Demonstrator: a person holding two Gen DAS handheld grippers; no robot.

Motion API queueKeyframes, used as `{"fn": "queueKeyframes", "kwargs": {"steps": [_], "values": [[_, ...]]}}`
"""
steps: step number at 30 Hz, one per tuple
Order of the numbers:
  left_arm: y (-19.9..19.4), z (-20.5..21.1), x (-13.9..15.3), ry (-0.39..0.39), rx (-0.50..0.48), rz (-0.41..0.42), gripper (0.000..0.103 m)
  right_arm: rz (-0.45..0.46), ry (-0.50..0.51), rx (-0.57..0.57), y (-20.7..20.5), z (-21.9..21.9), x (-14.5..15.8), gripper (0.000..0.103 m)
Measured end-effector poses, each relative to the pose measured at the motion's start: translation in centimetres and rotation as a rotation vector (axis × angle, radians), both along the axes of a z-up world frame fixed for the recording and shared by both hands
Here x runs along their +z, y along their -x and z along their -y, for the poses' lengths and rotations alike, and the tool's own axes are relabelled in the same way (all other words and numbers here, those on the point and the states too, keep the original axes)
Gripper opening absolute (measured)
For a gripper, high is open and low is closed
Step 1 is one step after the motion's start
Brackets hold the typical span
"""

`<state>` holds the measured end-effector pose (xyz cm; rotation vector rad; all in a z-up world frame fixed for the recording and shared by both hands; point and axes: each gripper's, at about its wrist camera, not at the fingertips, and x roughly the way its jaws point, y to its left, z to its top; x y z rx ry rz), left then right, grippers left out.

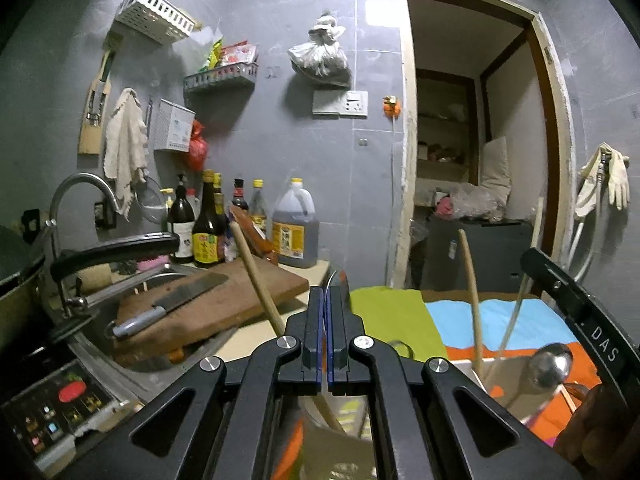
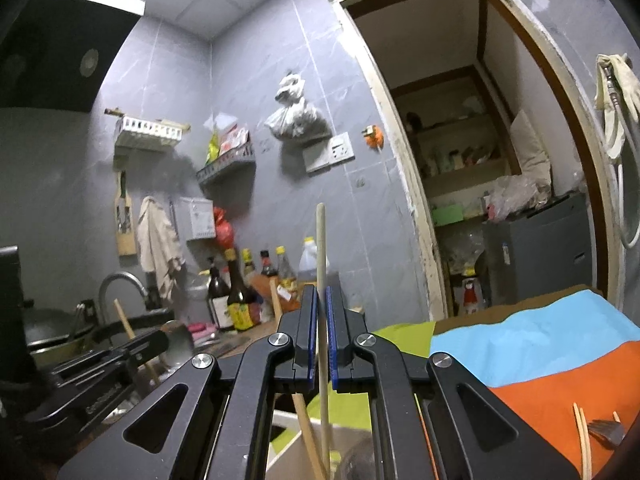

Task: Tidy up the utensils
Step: 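Lift spoon and chopstick over the white caddy with both tools, then open both tools to drop spoon and chopstick into the caddy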

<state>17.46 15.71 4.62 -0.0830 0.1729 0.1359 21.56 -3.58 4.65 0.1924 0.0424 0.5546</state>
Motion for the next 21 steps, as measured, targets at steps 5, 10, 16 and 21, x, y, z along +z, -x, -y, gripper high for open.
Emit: {"fn": "queueKeyframes", "kwargs": {"steps": [5,10,16,21], "values": [[0.4,0.4,0.1,0.039,-0.066,-0.019,0.002,-0.041,0.048,0.034,0.3,0.1,-0.2,0.004],[0.8,0.7,0.6,0.076,-0.121,-0.039,0.004,-0.048,0.062,0.047,0.8,0.7,0.3,0.016],[1.6,0.8,1.5,0.144,-0.162,-0.032,0.017,-0.023,0.048,0.036,1.5,2.3,1.7,0.03],[2.7,1.4,3.0,0.174,-0.183,0.001,0.031,0.017,0.019,-0.002,2.6,4.8,3.3,0.054]]}}
